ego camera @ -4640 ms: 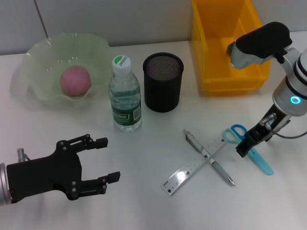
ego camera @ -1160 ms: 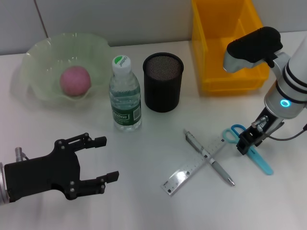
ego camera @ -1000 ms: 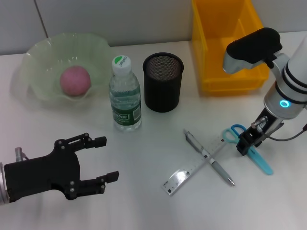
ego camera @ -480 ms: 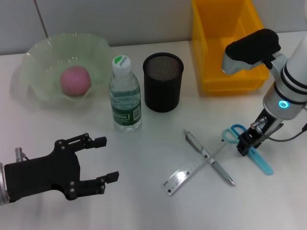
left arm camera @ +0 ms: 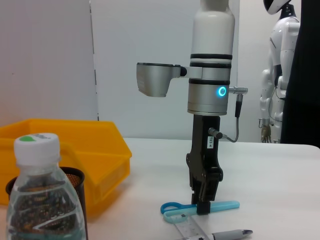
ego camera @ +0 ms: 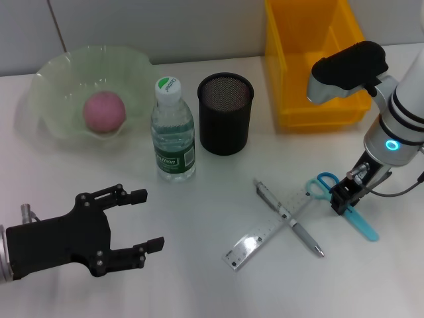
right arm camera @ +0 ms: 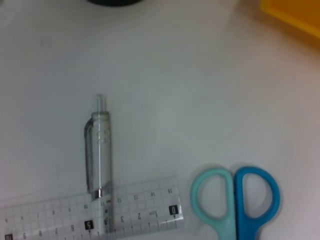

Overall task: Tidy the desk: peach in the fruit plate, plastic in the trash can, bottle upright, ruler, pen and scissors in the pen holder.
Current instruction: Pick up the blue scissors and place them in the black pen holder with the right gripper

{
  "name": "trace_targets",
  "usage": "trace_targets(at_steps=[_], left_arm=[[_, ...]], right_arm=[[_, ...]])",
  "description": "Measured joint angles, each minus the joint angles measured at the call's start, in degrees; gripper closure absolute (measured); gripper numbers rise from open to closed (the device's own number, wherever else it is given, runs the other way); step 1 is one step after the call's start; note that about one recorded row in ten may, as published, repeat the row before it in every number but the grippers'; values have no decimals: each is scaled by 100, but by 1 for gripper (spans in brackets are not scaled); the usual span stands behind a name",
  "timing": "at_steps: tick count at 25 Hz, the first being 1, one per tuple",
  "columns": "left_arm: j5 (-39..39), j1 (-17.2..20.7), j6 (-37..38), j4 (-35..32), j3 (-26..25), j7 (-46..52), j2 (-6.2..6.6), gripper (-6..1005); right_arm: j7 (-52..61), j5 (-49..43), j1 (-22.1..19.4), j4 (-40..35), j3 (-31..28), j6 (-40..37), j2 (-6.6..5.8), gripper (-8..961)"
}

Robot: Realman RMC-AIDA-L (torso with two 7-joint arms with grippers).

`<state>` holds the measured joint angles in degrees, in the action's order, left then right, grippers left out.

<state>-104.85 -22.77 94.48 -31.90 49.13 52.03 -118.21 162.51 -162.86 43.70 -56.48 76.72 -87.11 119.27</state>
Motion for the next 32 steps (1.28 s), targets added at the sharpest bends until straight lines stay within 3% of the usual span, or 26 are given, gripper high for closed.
trace_targets(at_steps=[8,24,28,32], left_arm=[[10,1,0,0,0,9,0,191],[-2,30,116,0,-28,57,8,191],[3,49,126,0,-39,65,9,191],[4,55,132,0,-45,68,7,191]], right_arm=[[0,0,-77,-395,-60,-190,-1,737],[-203,-3,-755,-3174,-243,-933,-15,735],[-351,62,-964,-3617,-207,-679,6,735],[-582,495,-1261,-3673,26,159,16,735]])
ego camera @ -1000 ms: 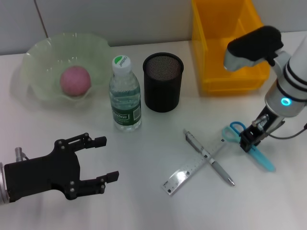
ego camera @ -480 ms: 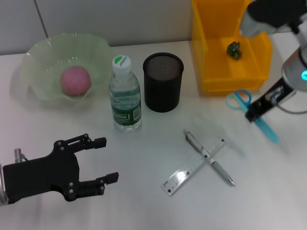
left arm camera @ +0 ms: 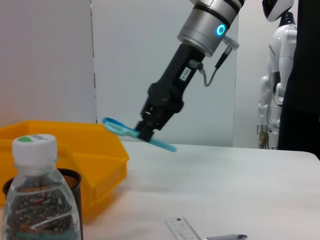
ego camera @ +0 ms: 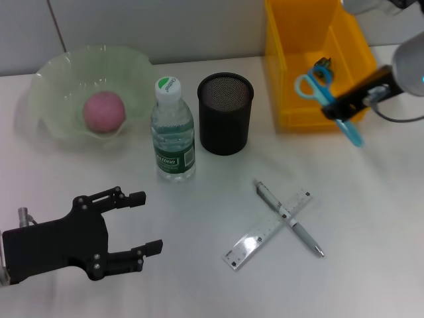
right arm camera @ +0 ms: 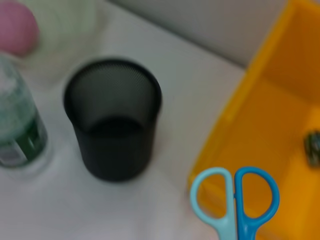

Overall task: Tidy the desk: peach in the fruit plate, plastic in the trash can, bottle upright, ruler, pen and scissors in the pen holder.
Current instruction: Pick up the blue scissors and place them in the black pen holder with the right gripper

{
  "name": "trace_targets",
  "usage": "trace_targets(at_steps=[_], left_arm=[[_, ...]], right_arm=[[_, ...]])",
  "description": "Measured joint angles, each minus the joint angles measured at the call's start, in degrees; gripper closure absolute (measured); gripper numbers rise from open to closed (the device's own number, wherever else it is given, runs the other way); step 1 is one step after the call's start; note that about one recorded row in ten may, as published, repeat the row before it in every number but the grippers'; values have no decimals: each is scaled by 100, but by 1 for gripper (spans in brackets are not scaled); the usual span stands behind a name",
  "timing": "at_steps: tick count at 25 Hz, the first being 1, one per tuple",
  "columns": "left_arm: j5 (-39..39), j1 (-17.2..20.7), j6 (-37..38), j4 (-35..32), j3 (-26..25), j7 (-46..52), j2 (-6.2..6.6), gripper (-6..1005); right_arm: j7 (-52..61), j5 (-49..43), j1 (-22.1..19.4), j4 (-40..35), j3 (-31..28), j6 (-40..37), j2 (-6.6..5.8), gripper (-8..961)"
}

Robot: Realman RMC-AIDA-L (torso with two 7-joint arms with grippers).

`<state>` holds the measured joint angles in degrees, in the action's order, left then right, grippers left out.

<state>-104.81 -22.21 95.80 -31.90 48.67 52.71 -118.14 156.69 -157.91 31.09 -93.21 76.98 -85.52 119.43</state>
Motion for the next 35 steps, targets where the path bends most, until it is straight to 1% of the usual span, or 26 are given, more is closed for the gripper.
trace_targets(at_steps=[5,8,12,15,21,27,31,33,35], left_arm=[[5,5,3,0,25,9,-3,191],[5,5,8,0,29,16,-4,191],[6,7,10,0,38,53,-7,191],[5,7,10,0,44,74,-7,191],[5,6,10,7,43,75,-8,191],[9,-12,9,29,45,74,-16,191],[11,-15,9,34,42,76,-16,191],[12,-14,9,33,34,79,-16,191],[13,-18,9,45,28,84,-14,191]], right_arm=[[-479,713,-357,-74,233,1097,5,735],[-992,1455,-596,-90,303,1756,3,734],[-1640,2312,-826,-43,334,2343,2,734],[-2079,2804,-915,122,341,2676,1,734],[-3400,3896,-926,959,509,3439,1,733],[-4816,5077,-796,1936,732,4280,-3,733],[-5557,5720,-691,2444,785,4561,-5,733],[-6007,6163,-623,2736,788,4655,-5,733],[-6606,6809,-535,3096,786,4727,-3,733]])
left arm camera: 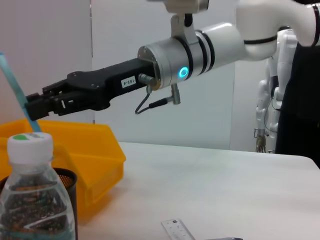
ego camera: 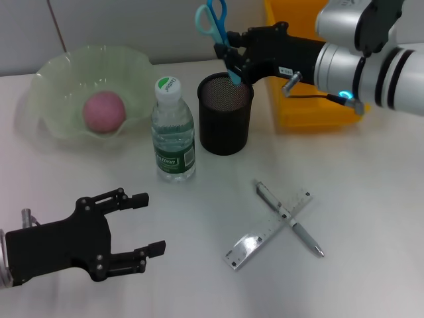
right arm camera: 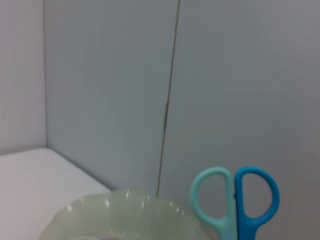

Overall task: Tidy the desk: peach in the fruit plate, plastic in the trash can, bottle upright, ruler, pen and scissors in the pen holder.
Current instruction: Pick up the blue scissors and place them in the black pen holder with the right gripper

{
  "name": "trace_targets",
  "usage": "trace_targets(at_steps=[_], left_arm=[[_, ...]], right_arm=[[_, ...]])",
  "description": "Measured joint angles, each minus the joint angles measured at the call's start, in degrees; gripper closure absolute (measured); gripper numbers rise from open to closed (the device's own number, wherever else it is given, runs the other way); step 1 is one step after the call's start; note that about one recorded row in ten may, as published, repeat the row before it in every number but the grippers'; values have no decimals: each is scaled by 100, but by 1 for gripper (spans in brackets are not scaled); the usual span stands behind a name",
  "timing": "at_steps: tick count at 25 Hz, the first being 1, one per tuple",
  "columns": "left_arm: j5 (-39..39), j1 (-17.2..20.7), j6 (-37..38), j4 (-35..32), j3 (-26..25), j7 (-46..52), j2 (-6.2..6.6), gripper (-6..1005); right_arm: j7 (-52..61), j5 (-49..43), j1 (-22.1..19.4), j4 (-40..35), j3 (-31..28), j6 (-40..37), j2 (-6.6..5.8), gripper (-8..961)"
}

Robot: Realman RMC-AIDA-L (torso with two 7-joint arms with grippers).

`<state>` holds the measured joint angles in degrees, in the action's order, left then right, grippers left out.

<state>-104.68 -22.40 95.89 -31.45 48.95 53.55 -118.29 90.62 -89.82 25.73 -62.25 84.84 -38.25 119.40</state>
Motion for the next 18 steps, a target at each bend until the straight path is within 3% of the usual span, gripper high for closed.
trace_targets(at_steps=[9,18], left_arm=[[1,-1,-2,-20,-9,57,7,191],[-1,-13,-14,-11,5,59,8,191]], right_arm=[[-2171,2203,332,1393,-39,-13,8,732],[-2555,2696,438,2023,-41,-82,4,731]])
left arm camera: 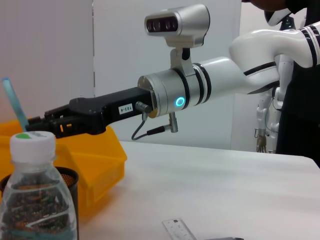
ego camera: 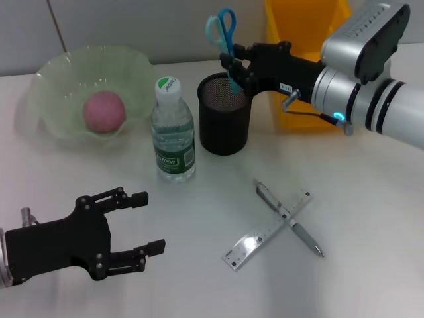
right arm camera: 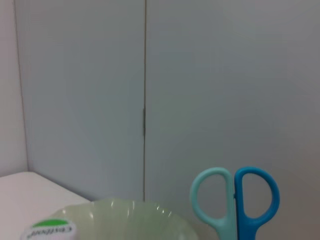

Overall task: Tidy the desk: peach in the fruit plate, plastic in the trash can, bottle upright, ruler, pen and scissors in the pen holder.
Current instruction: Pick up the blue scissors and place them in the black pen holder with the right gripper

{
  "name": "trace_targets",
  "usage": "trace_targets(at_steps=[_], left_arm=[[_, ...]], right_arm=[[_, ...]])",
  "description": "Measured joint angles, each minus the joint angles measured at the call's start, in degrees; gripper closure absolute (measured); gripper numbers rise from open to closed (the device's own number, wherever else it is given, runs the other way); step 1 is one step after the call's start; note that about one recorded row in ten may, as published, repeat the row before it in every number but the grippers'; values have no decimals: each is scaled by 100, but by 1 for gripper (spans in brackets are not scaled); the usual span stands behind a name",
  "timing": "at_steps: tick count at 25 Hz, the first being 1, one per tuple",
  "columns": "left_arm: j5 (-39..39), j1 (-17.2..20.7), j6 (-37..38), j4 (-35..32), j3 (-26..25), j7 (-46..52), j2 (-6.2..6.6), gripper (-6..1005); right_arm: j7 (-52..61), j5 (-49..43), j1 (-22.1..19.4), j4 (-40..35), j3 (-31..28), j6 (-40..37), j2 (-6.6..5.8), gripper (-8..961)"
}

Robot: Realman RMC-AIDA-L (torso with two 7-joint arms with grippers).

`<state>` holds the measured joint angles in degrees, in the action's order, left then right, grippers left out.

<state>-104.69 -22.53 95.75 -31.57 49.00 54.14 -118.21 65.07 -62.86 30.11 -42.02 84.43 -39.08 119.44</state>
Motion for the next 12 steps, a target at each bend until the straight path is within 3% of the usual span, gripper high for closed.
trace_targets(at_steps=[12], left_arm=[[1,12,15,-22,13,0,-9,191]], right_arm=[[-5,14,96,311,-15,-125,-6,714]])
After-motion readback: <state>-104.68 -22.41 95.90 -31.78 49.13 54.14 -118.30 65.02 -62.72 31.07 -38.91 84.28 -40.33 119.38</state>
